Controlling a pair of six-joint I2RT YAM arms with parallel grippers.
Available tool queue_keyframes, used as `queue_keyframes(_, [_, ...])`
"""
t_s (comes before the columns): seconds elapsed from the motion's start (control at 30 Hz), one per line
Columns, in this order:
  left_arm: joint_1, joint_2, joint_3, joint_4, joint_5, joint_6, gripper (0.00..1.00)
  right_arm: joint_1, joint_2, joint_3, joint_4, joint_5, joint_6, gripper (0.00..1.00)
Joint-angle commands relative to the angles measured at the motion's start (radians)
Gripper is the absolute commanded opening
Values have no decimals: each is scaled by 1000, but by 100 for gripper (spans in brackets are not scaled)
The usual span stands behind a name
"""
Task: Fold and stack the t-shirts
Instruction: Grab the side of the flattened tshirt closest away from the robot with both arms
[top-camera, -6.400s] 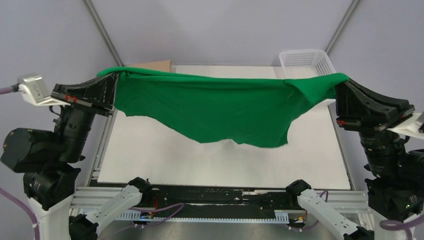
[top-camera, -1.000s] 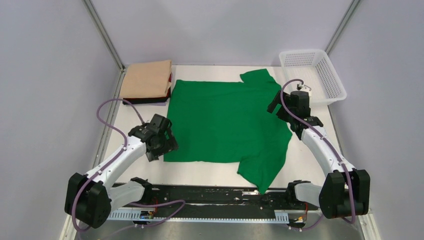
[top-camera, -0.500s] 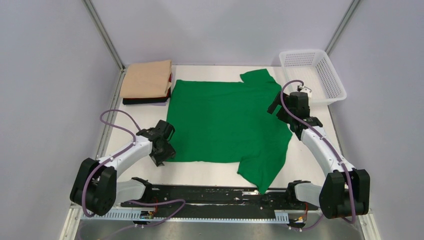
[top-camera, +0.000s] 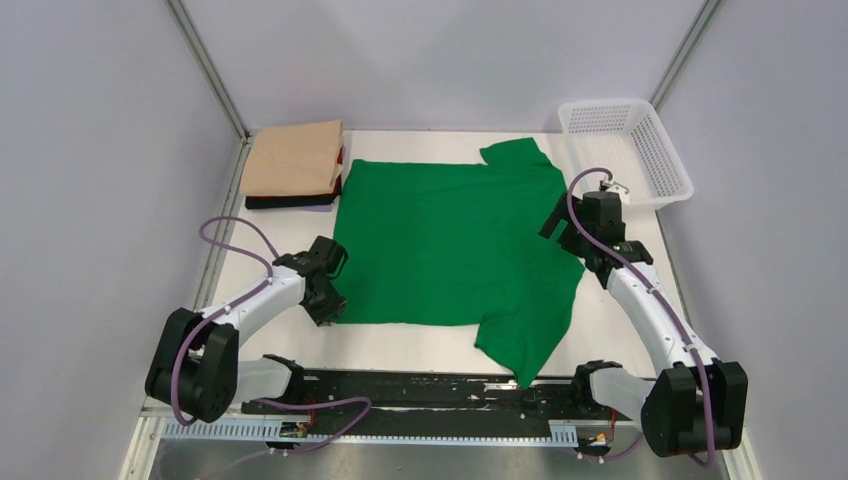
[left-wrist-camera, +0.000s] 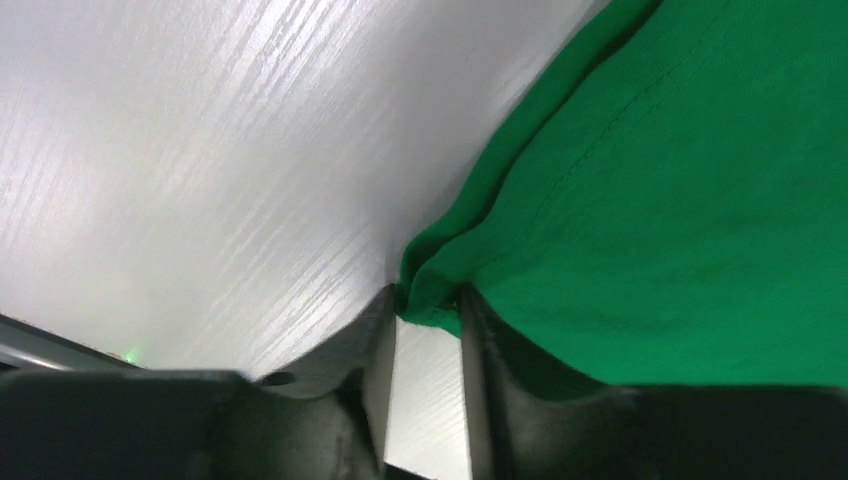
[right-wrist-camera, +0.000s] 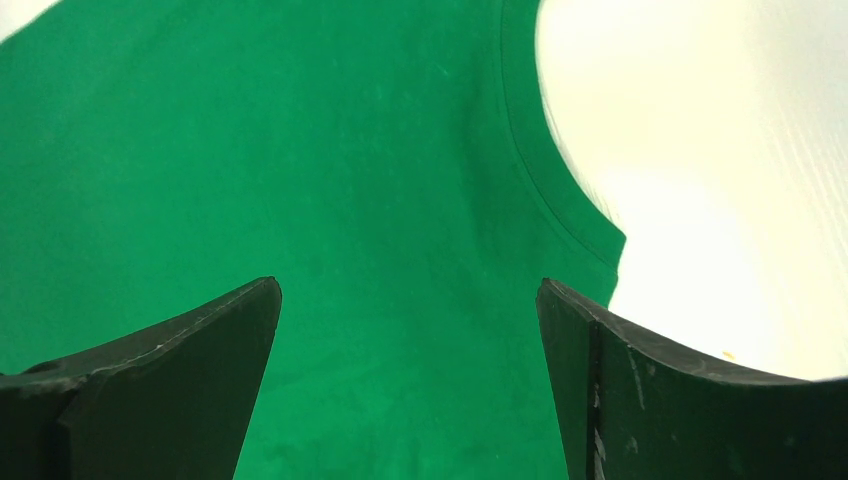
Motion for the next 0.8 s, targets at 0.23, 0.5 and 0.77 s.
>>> queue_keyframes(0.23, [26,75,14,202,-6,68,0,18,-35,53,-306,-60,67,96])
queue_keyframes(0.5, [26,-23,56,109,-81,116,0,379,57,-7,-565,-123,201,82])
queue_keyframes(0.77, [26,-56,52,87,-62,113,0,564,80,-141,-566,-260,308,50])
